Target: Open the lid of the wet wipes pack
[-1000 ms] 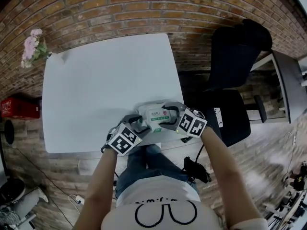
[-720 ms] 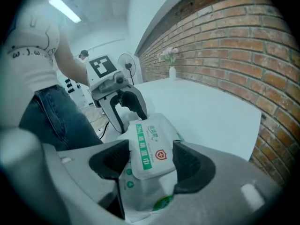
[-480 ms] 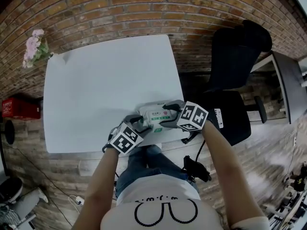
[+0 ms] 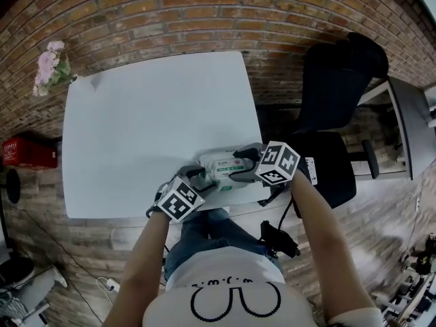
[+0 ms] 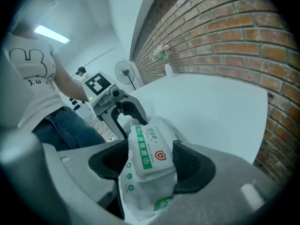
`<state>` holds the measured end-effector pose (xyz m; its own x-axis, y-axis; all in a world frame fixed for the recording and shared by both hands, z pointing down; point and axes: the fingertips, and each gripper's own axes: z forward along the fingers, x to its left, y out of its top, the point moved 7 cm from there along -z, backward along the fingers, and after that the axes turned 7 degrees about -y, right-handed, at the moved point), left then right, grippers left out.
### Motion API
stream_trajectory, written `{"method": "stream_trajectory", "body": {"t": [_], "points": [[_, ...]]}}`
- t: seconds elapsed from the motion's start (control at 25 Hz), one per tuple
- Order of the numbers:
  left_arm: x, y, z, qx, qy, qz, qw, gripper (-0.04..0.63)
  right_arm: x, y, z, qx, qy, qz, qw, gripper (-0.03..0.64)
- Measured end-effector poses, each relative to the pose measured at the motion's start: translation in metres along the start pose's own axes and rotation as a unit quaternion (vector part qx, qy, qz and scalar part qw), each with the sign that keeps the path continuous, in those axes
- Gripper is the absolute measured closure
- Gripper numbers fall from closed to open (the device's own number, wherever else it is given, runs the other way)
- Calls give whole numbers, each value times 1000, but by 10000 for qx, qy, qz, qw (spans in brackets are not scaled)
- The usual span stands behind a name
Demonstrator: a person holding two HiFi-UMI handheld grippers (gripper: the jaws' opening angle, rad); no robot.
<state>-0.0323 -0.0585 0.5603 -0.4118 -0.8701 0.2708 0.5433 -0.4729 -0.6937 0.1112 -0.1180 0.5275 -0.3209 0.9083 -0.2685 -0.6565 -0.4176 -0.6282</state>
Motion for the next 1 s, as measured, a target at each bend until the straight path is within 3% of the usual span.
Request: {"method": "stream_trajectory", "body": {"t": [0.28, 0.52, 0.72, 1.0], "points": [[1, 0, -1, 46, -41, -53, 10000, 348, -15, 20, -20, -370, -290, -24, 9989, 368], [1, 3, -1, 105, -213, -133, 9996, 348, -32, 32, -31, -564, -752, -17, 9956, 566], [2, 9, -5, 175, -329, -151, 9992, 350, -43, 34, -19, -580, -1405, 57, 9884, 554], [1, 11, -5, 196, -343, -196, 9990, 350, -48, 26, -1, -379, -2436, 53, 9691, 543]]}}
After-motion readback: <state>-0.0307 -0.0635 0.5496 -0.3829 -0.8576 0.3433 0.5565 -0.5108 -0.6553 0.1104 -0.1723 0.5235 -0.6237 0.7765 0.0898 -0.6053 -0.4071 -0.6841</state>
